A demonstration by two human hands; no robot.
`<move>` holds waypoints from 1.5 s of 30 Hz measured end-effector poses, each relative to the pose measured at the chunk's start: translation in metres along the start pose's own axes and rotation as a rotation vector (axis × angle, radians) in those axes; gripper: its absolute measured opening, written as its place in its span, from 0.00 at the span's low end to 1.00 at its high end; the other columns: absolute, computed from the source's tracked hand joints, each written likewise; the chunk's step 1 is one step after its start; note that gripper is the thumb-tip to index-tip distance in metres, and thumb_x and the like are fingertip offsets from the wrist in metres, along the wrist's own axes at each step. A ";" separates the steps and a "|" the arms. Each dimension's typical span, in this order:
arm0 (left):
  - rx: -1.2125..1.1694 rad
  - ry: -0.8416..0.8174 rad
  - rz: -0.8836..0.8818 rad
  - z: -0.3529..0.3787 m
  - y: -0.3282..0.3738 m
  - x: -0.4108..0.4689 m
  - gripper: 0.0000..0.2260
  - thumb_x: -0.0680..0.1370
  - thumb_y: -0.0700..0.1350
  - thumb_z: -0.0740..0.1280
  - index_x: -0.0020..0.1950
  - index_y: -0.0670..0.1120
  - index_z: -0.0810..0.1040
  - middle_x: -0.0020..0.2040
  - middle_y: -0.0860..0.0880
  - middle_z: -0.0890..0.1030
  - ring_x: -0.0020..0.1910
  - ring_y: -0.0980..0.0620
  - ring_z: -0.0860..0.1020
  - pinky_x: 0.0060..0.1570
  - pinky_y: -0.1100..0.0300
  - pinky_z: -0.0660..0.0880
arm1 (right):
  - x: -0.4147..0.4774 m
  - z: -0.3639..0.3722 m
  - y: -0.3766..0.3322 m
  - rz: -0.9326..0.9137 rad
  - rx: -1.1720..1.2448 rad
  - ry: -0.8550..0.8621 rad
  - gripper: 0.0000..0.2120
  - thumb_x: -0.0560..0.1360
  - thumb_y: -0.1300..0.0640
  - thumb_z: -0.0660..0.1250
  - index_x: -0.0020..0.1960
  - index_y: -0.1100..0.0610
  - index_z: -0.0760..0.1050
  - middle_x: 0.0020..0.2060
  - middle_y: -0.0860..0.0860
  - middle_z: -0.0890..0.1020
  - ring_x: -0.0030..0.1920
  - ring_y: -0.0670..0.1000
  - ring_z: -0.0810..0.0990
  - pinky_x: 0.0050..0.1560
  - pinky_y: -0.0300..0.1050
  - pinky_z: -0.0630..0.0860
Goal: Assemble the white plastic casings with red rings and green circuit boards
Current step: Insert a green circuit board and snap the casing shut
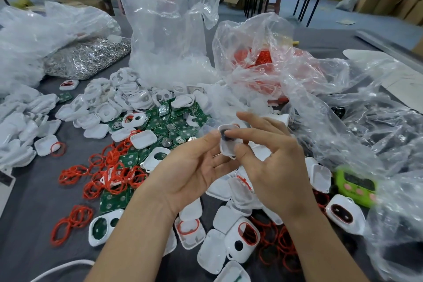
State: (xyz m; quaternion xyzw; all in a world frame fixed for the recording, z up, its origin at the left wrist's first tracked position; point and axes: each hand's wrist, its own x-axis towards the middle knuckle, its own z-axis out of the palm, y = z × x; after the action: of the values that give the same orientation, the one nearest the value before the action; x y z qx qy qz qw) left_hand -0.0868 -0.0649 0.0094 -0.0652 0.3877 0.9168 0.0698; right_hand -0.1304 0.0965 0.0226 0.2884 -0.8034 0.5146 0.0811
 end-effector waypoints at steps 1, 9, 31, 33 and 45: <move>0.001 0.004 -0.002 -0.001 -0.001 0.000 0.14 0.79 0.47 0.66 0.58 0.43 0.87 0.59 0.42 0.85 0.60 0.46 0.83 0.56 0.53 0.81 | 0.000 0.001 0.001 0.003 0.000 -0.003 0.12 0.77 0.55 0.74 0.54 0.38 0.86 0.64 0.32 0.79 0.73 0.43 0.69 0.69 0.38 0.69; 0.011 -0.022 0.002 -0.001 -0.003 0.001 0.15 0.73 0.48 0.73 0.57 0.42 0.86 0.59 0.39 0.84 0.57 0.46 0.84 0.54 0.53 0.82 | -0.002 0.003 0.004 0.008 0.015 0.004 0.15 0.75 0.53 0.69 0.56 0.35 0.83 0.64 0.29 0.78 0.74 0.41 0.67 0.69 0.37 0.67; -0.421 0.178 0.184 -0.022 0.042 -0.017 0.18 0.76 0.45 0.69 0.61 0.35 0.80 0.52 0.37 0.84 0.46 0.42 0.86 0.40 0.57 0.83 | 0.022 0.024 0.008 0.259 -0.050 -0.046 0.15 0.77 0.58 0.70 0.50 0.36 0.85 0.34 0.35 0.84 0.27 0.42 0.77 0.29 0.31 0.72; -0.437 0.193 0.208 -0.026 0.048 -0.020 0.17 0.74 0.46 0.70 0.59 0.36 0.80 0.51 0.39 0.85 0.45 0.43 0.86 0.42 0.57 0.84 | 0.037 0.036 0.003 0.213 -0.147 -0.139 0.14 0.77 0.59 0.70 0.53 0.41 0.86 0.38 0.32 0.84 0.31 0.36 0.78 0.35 0.24 0.71; -0.526 0.204 0.240 -0.039 0.057 -0.021 0.19 0.73 0.46 0.71 0.59 0.37 0.80 0.53 0.39 0.83 0.45 0.44 0.85 0.40 0.56 0.83 | 0.104 0.094 -0.007 0.106 -0.596 -0.596 0.21 0.74 0.67 0.68 0.58 0.45 0.86 0.46 0.48 0.88 0.36 0.45 0.77 0.37 0.36 0.71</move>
State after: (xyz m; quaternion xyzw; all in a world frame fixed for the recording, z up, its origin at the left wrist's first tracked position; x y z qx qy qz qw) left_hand -0.0739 -0.1345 0.0262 -0.1263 0.1471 0.9762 -0.0975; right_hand -0.1963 -0.0272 0.0299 0.3466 -0.9191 0.1576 -0.1015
